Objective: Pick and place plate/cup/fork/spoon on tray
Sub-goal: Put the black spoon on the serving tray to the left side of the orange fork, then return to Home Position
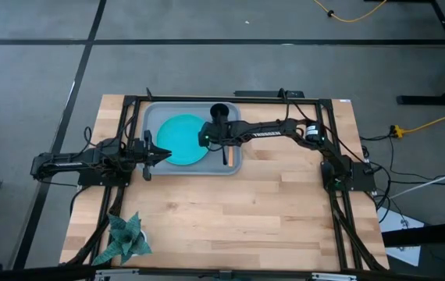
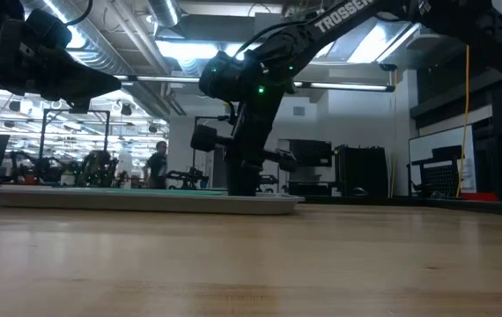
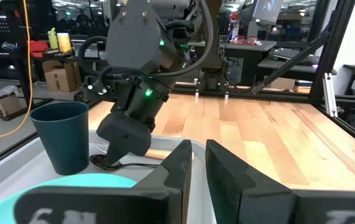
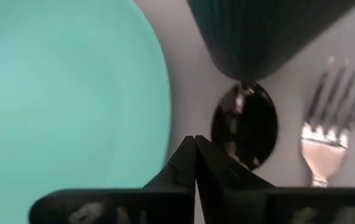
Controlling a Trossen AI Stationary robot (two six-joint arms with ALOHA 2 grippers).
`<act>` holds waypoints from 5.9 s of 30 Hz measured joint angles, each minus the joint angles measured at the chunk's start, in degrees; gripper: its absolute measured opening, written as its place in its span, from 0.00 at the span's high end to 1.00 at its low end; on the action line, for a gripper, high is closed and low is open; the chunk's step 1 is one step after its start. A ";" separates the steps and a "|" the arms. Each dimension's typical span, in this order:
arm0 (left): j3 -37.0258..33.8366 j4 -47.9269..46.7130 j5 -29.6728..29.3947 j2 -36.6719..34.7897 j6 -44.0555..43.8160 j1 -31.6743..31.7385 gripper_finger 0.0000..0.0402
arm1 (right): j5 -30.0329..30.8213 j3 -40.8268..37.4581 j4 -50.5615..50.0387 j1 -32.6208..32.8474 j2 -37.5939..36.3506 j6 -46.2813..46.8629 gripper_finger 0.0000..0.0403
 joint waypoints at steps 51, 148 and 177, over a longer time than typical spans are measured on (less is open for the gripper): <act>0.00 0.00 0.01 0.02 0.00 -0.01 0.90 | 2.78 0.04 1.05 -1.96 2.25 -2.61 0.99; 0.00 0.02 0.01 0.02 0.00 -0.01 0.90 | -4.77 -53.80 15.67 11.82 -57.65 -48.09 0.96; 0.02 0.02 0.01 0.00 0.00 -0.01 0.90 | -17.78 -96.72 39.12 14.72 -117.55 -50.50 0.96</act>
